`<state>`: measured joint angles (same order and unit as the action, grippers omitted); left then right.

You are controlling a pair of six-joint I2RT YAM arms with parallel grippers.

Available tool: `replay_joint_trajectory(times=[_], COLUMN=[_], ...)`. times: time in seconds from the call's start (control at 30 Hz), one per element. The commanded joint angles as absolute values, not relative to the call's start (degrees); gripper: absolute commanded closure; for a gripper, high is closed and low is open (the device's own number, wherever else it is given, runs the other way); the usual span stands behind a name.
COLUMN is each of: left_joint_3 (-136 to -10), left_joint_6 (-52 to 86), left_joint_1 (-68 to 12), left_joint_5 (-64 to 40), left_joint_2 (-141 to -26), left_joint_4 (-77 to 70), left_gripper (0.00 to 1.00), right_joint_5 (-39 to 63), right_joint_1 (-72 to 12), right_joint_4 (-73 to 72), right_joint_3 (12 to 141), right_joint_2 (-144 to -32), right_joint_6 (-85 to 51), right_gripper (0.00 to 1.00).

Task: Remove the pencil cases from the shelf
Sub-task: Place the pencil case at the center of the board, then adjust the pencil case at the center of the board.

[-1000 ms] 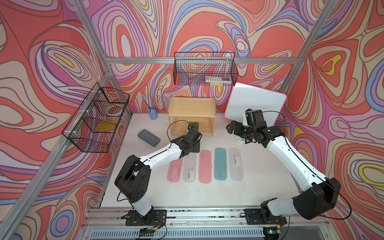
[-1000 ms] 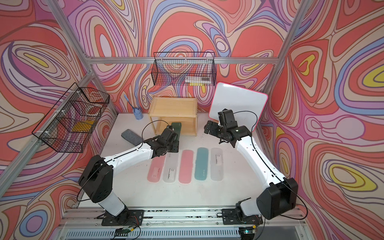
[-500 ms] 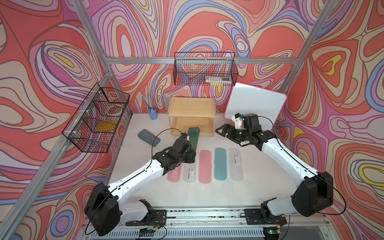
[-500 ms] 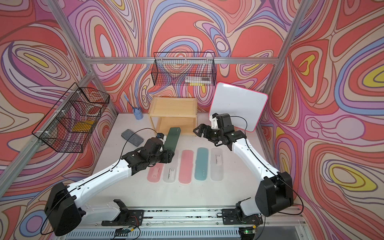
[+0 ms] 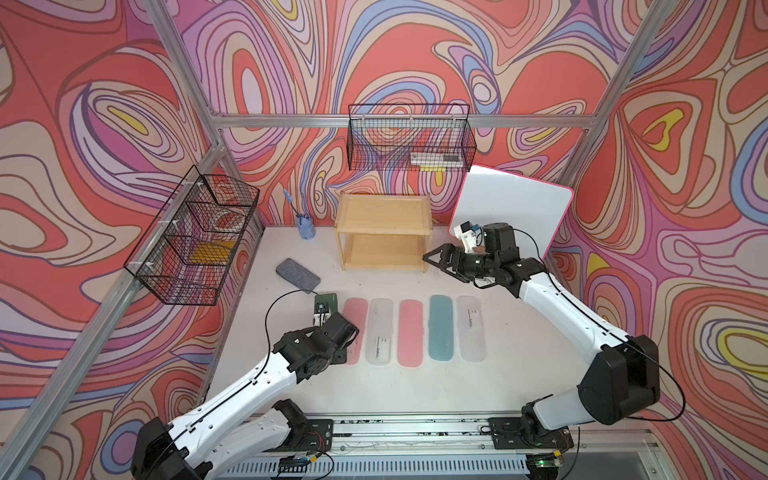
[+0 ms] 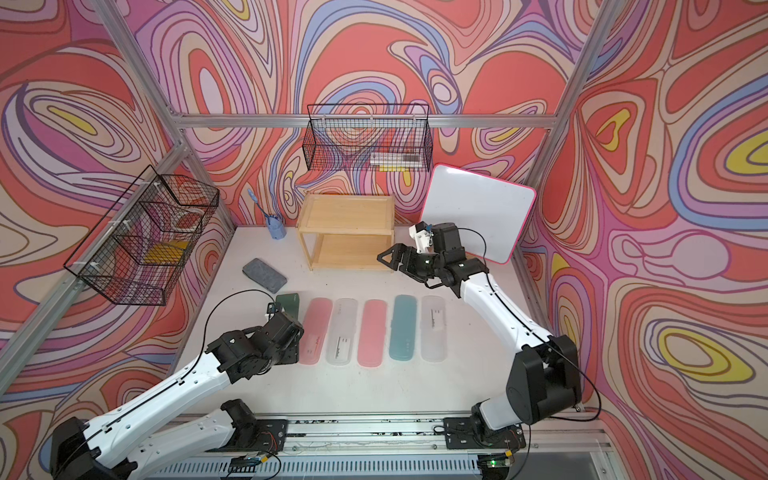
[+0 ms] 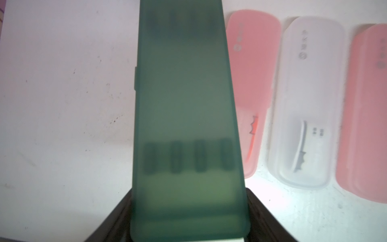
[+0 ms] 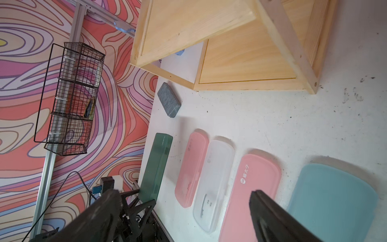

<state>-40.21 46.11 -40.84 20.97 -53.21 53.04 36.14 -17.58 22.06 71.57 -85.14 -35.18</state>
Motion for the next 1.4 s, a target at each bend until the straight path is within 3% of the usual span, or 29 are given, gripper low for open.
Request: replay_joint_trajectory(times=[0.0,0.33,0.53,0.7,0.83,1.07,1.37], left_joint_3=[-37.93,-31.16,-32.04,-34.84,-38.06,-42.79,-42.81], left_joint_6=[50.12,51.8,51.02,49.68,46.33,38.19,36.6], left_joint_1=[-40.74,-33.0,-29.65,-27.98,-24.17,-9.05,-6.15], left_joint_5=[21.27,13.23,14.19,16.86,16.58,10.12,2.3], left_joint_2=[-51.3,-50.54,-52.47,-55.67,-59.95,-71.18,-78.13], left_joint_4=[55.28,49.82,49.66,50.01,48.79,42.68,34.85], left_gripper=[0.59,0.55,0.19,0.07,0.03,0.0,0.01], right_joint_5=[37.41,39.9,39.84,39.74,39.81,40.0,38.32], right_joint_1=[-17.4,-17.4,-17.36,-17.4,-17.4,-17.33,-17.38], right_joint_4=[24.79,24.79,25.45,25.96,25.93,26.63,27.8], right_joint_3=[72.54,72.5,73.21,73.79,74.65,76.62,77.27], right_joint_2=[-85.98,-89.26,-90.61,-92.01,-93.28,-95.8,-96.68], right_joint_6=[-32.36,-31.35,-30.52,-29.78,-29.51,-28.58,-27.51], right_gripper=[0.02,0.02,0.02,0.02,0.02,0.02,0.02])
